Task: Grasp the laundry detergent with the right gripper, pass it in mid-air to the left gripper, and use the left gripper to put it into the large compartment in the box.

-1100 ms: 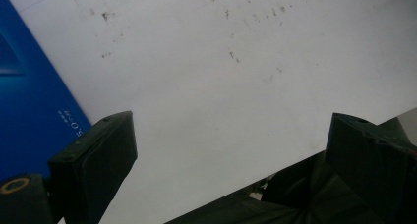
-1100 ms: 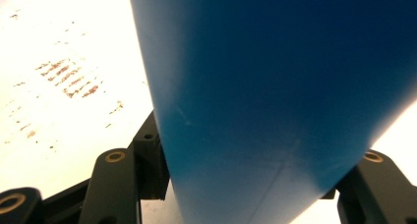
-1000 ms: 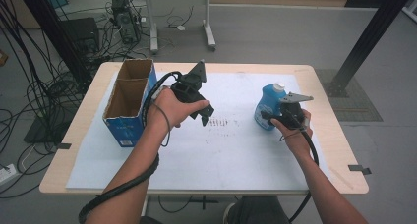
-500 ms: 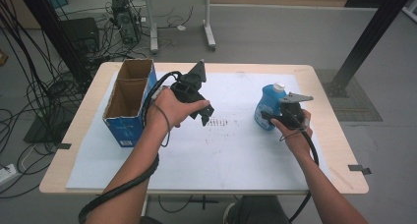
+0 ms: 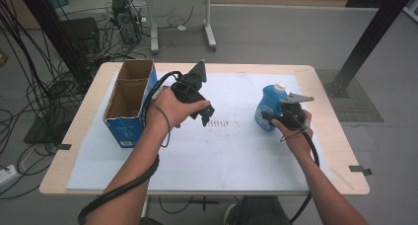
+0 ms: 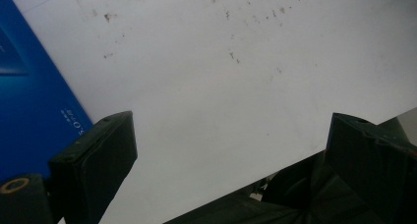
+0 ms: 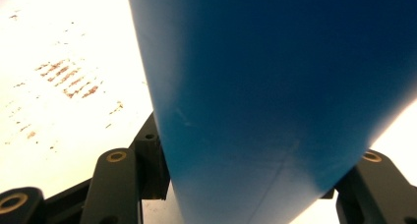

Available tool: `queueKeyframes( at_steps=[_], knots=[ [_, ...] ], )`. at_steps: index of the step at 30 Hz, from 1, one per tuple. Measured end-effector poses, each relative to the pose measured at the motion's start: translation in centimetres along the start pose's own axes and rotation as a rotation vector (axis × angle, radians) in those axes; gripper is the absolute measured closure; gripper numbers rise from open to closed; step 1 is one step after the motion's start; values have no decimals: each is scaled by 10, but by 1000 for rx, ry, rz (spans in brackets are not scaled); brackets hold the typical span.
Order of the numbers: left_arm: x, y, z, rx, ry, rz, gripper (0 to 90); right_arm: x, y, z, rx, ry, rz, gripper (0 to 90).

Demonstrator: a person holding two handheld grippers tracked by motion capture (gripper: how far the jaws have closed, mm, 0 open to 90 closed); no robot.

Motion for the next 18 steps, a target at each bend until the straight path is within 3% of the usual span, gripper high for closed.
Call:
queueKeyframes(
  at_steps=[18],
  knots=[
    [2, 0, 0, 1, 8, -3, 60, 0, 0, 0, 1, -2, 1, 424]
  ],
)
Point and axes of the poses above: each handheld gripper's, and its own axes: x roughly backward along the jaws, z roughly out of its top, y roughly to its right, the point moved 7 cm from there along -x, roughly forward along the jaws, and after that the axes turned 14 degrees about -z, right-handed, at the moved point
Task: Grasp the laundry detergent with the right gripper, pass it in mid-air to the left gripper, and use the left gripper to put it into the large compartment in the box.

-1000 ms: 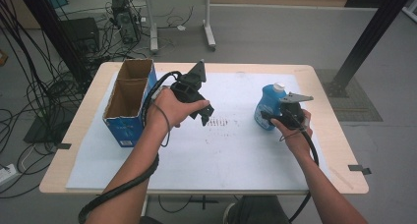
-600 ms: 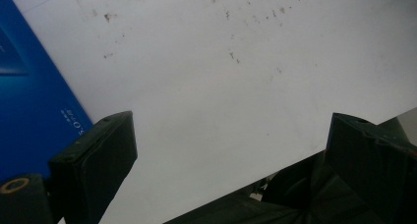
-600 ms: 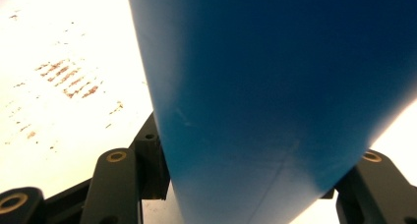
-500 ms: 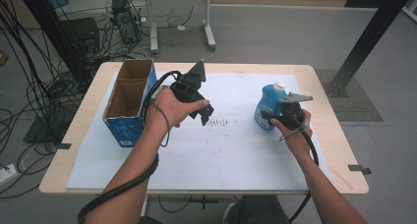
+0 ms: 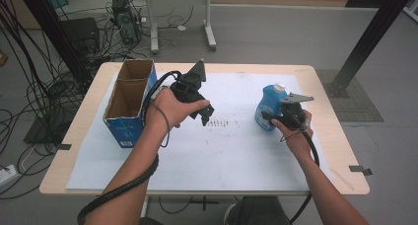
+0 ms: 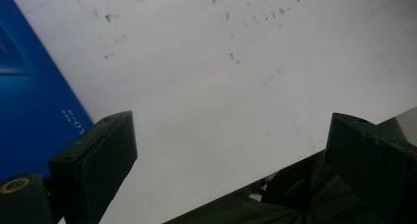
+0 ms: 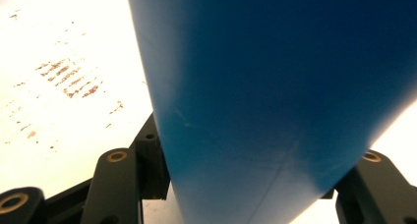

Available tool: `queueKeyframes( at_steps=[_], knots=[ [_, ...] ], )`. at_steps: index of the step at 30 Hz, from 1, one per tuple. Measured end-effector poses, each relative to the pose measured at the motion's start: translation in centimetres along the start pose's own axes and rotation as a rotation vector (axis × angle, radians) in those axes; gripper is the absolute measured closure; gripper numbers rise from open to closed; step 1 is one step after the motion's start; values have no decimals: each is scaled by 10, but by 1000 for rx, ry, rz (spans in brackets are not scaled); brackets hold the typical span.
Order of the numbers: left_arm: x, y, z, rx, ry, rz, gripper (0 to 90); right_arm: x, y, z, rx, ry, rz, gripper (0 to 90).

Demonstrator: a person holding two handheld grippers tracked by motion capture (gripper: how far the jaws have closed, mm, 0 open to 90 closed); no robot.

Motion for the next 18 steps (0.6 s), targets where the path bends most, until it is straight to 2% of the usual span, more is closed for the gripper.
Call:
queueKeyframes(
  at_steps=[7, 11, 14, 18],
  knots=[
    [3, 0, 0, -10, -4, -4, 61, 0, 1, 1, -12, -8, 10, 430],
    [5, -1, 1, -16, 0, -3, 61, 0, 1, 3, -3, -19, 12, 432],
    [8, -2, 2, -21, -2, 2, 61, 1, 1, 6, -3, -36, 35, 434],
    [12, -1, 6, -39, -5, 3, 61, 4, 3, 13, -3, -28, 46, 434]
  ],
)
Point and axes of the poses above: each handheld gripper's, and its own axes: x roughly backward along the jaws, z roughly out of its top, y roughly to its right, the point moved 7 cm from there along -x, roughly forward along the jaws, and after that the axes turned 14 degrees about -z, right-handed, at the moved point
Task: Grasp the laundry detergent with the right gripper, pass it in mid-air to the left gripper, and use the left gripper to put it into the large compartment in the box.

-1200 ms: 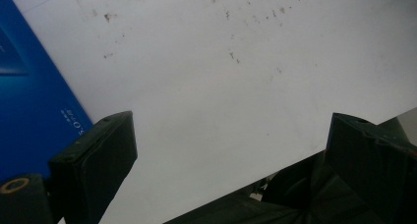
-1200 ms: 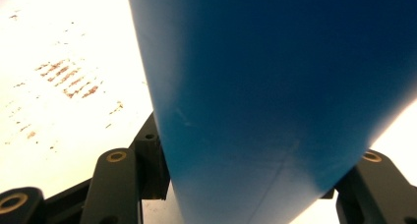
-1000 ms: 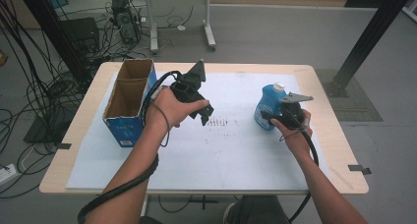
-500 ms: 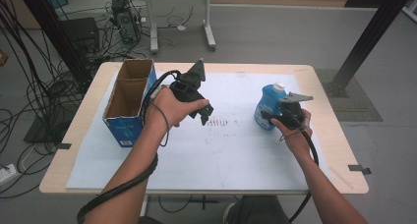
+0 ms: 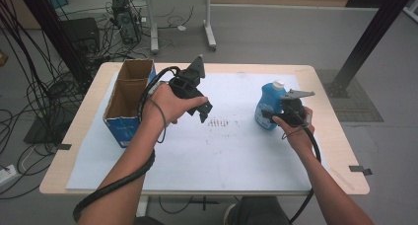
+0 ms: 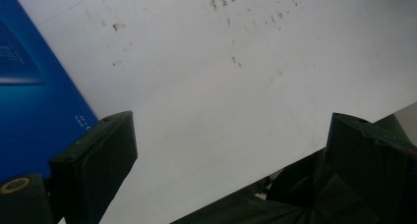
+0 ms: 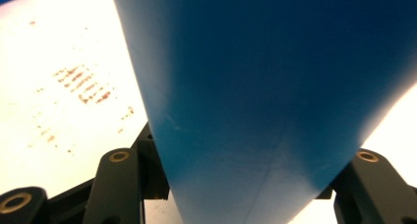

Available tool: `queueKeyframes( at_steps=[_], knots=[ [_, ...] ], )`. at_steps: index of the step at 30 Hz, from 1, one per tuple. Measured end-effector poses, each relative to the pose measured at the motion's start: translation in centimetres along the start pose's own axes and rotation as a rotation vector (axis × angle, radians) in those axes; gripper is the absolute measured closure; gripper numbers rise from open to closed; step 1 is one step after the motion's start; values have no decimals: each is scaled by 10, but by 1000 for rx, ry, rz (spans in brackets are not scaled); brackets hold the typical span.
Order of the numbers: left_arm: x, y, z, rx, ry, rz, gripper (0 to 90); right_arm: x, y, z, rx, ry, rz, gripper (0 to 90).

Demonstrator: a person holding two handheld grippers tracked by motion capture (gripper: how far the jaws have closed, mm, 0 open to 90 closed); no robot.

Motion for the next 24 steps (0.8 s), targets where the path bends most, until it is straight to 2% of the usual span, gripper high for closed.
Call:
queueKeyframes(
  at_steps=[5, 8, 9, 10, 11, 12, 16, 17, 18, 19, 24],
  knots=[
    [4, 2, 6, -26, -6, 0, 61, 3, 3, 11, 17, -9, 22, 434],
    [12, 4, 12, -75, -10, 0, 62, 7, 6, 23, 25, -12, 55, 433],
    [12, 4, 12, -75, -10, 0, 63, 7, 6, 23, 25, -12, 55, 433],
    [17, 5, 15, -101, -5, 2, 62, 8, 5, 30, 33, -17, 77, 433],
    [17, 5, 15, -101, -5, 2, 62, 8, 5, 30, 33, -17, 77, 433],
    [21, 6, 17, -120, -3, 1, 63, 9, 3, 37, 51, -24, 99, 433],
    [37, 7, 23, -202, -14, 11, 60, 11, -6, 50, 74, -24, 148, 433],
    [37, 7, 23, -202, -14, 11, 61, 11, -9, 53, 79, -22, 162, 433],
    [43, 6, 24, -234, -19, 14, 61, 11, -13, 56, 83, -23, 177, 433],
    [43, 6, 24, -234, -19, 14, 59, 11, -13, 56, 83, -23, 177, 433],
    [58, 5, 26, -350, -15, 31, 59, 6, -40, 67, 135, -34, 267, 434]
  ],
)
Point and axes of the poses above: each handheld gripper's, and its own axes: x roughly backward along the jaws, z roughly out of its top, y roughly to its right, the point moved 7 cm from there along -x, roughly forward along the jaws, and after that the axes turned 14 degrees about -z, right-handed, at the moved point
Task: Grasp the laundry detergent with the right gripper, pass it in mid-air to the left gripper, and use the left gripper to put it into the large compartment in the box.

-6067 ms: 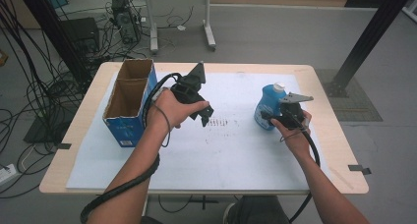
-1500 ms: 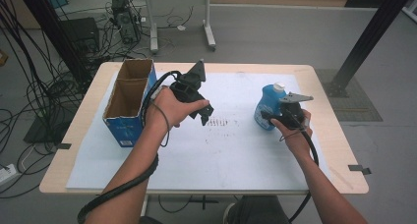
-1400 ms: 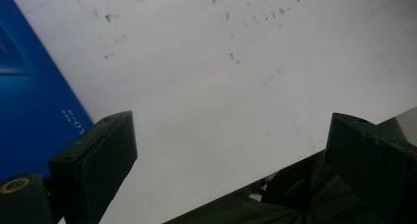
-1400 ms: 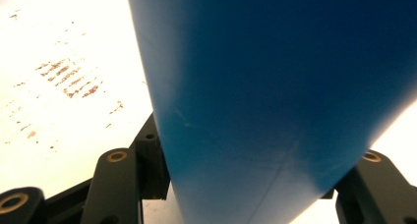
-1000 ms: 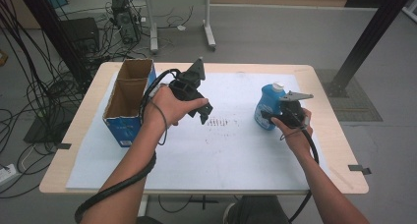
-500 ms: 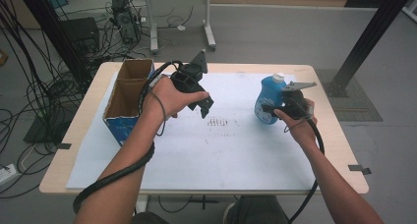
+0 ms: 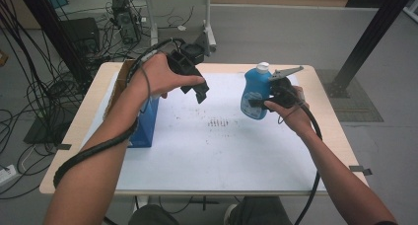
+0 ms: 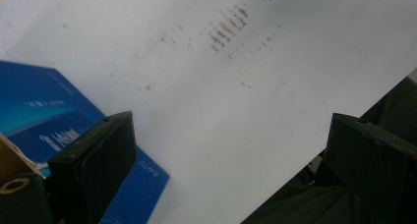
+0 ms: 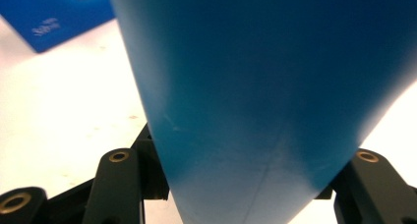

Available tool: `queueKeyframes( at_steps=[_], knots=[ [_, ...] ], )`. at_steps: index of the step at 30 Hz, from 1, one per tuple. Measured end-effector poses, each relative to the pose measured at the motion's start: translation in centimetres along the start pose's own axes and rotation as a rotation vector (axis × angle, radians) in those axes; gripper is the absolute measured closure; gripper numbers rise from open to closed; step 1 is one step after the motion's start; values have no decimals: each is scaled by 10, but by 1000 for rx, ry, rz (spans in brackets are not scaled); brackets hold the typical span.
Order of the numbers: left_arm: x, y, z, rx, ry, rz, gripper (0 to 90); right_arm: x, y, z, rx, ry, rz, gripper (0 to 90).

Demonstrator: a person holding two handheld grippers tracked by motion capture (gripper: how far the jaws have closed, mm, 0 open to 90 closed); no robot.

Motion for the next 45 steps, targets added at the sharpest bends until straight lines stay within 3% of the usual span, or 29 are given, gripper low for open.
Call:
queueKeyframes(
  at_steps=[4, 6, 9, 11, 13, 18, 19, 25, 33, 39, 45],
  knots=[
    [8, -3, -3, -60, -21, 8, 54, -7, -19, 8, 40, -7, 59, 434],
    [10, -3, -3, -70, -28, 13, 53, -9, -29, 12, 61, -9, 90, 434],
    [20, -4, -5, -135, -44, 25, 53, -12, -44, 19, 88, -2, 143, 433],
    [22, -3, -5, -156, -50, 26, 54, -12, -49, 21, 96, 1, 161, 433],
    [28, 1, -6, -208, -66, 37, 56, -13, -64, 27, 121, 7, 218, 433],
    [35, 7, -8, -259, -74, 33, 56, -14, -81, 33, 171, 10, 274, 433],
    [38, 10, -8, -282, -77, 33, 56, -14, -89, 36, 189, 16, 304, 433],
    [45, 18, -12, -331, -96, 21, 56, -15, -111, 45, 239, 36, 378, 433],
    [46, 29, -15, -401, -148, 3, 56, -18, -137, 59, 325, 69, 442, 433],
    [39, 32, -14, -427, -199, 12, 57, -19, -150, 63, 359, 77, 455, 433],
    [33, 36, -13, -449, -210, -6, 61, -14, -157, 65, 385, 84, 457, 432]
  ],
)
Point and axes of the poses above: each handheld gripper's, and its own axes: x roughly backward along the jaws, z roughly out of its top, y roughly to its right, the point moved 7 cm from there along -x, roughly forward along the jaws, and after that the axes turned 14 degrees about -z, right-handed, at the moved point
